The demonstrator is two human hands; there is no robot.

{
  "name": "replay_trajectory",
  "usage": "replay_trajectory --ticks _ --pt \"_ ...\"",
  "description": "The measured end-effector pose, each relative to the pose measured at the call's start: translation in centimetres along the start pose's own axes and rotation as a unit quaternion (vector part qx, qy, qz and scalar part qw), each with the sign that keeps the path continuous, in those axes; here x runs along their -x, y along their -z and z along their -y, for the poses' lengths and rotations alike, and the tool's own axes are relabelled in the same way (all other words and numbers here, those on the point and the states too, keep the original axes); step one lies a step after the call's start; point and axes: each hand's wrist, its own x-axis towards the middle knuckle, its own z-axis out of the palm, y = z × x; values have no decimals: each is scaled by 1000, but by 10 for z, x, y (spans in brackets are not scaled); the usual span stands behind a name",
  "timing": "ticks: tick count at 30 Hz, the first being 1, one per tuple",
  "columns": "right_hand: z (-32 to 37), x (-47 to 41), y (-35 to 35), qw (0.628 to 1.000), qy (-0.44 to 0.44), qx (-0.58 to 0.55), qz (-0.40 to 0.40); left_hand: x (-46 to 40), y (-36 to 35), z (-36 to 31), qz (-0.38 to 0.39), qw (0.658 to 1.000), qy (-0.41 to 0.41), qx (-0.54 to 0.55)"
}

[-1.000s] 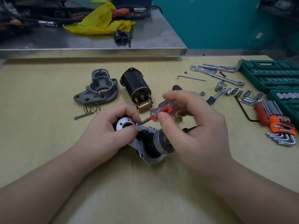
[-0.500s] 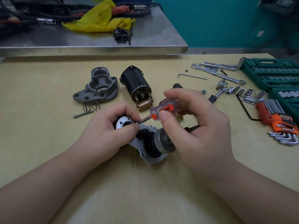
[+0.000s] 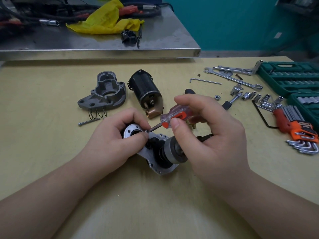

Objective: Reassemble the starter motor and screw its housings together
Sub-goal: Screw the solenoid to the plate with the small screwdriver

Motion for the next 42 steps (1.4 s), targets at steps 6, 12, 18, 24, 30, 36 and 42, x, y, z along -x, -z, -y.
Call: replay_trajectory --ticks 6,12,18,24,30,36,42 --pt "1 0 0 1000 1 3 3 0 0 0 5 1000 1 4" --pt "4 -1 -2 1000 -9 -8 -7 0 -1 -1 4 1000 -7 -1" --pt "-2 0 0 1000 -4 -7 -4 0 0 0 6 1000 -3 3" --pt "1 0 -2 999 3 -43 -9 1 -1 0 1 1000 5 9" --pt "-3 -1 -1 999 7 -44 -3 1 -1 0 -4 1000 0 -9" --pt "-5 0 -1 998 -4 -66 -4 1 1 0 0 999 -40 -2" --pt "-7 2 -1 994 -39 -102 4 3 -4 4 -54 999 0 -5"
